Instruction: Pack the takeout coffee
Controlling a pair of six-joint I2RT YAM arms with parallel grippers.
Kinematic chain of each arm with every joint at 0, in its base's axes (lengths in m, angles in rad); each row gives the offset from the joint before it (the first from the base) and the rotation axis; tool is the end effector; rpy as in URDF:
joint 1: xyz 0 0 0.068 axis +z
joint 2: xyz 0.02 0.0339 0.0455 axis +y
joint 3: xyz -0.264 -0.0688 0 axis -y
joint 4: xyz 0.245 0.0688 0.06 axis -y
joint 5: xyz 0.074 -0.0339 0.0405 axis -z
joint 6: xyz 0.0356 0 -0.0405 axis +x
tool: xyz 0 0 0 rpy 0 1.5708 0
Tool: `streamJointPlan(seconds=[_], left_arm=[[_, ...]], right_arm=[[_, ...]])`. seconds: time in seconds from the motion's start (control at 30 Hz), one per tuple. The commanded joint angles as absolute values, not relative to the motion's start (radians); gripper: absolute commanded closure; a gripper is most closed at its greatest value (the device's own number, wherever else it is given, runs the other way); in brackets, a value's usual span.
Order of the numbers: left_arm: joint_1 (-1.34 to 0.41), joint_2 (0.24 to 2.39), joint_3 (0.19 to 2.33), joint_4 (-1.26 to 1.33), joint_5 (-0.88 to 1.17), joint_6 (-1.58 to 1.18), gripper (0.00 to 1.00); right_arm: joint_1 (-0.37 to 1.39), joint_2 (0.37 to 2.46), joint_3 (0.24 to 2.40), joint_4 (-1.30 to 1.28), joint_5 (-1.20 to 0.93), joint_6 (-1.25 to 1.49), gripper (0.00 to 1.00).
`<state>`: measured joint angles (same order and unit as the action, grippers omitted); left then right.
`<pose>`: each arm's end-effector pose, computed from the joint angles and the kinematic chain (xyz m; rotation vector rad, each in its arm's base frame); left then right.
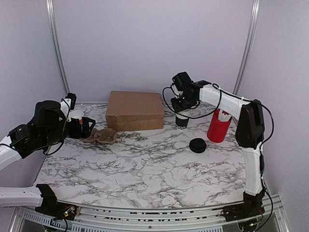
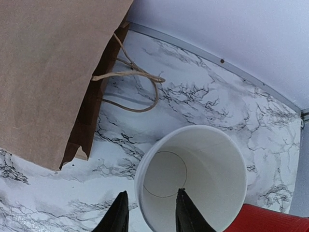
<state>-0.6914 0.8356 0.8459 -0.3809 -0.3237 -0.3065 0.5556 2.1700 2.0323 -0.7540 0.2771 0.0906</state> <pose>0.1518 -0.1110 0.3328 0.1571 1.9311 -0.3544 0.4196 0.2490 0.2731 -0.4405 2.3766 -0.0485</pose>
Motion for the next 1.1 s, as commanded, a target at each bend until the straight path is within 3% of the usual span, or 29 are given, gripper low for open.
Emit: streamJointPlan(seconds=[0.0,0.4,0.53,0.67,1.07], left_arm=[[-0.687,0.832,0.850,-0.398,-0.339,-0.301,0.01],[-0.687,0.837,0.851,-0.400,-0.345,-0.301,0.01],[-0.687,0.838,0.851,-0.399,-0.346,-0.301,0.01],[-0.687,0.842,0.854,-0.400,-0.348,-0.299,0.01],[-0.687,0.844,0.854,-0.401,-0.348,-0.299,0.01]], right_arm=[[0.551,2.190,2.074,-0.761,0.295,0.079,0.70],[0.551,2.202,2.072,-0.757,0.293,0.081,0.78],[0.555,2.187,2.068,-0.750,0.320,0.081,0.86],[0.563,2.177,2.070,-0.758,0.337,0.076,1.00],[0.614,2.111,2.079,-0.794,0.477,0.066,1.00]])
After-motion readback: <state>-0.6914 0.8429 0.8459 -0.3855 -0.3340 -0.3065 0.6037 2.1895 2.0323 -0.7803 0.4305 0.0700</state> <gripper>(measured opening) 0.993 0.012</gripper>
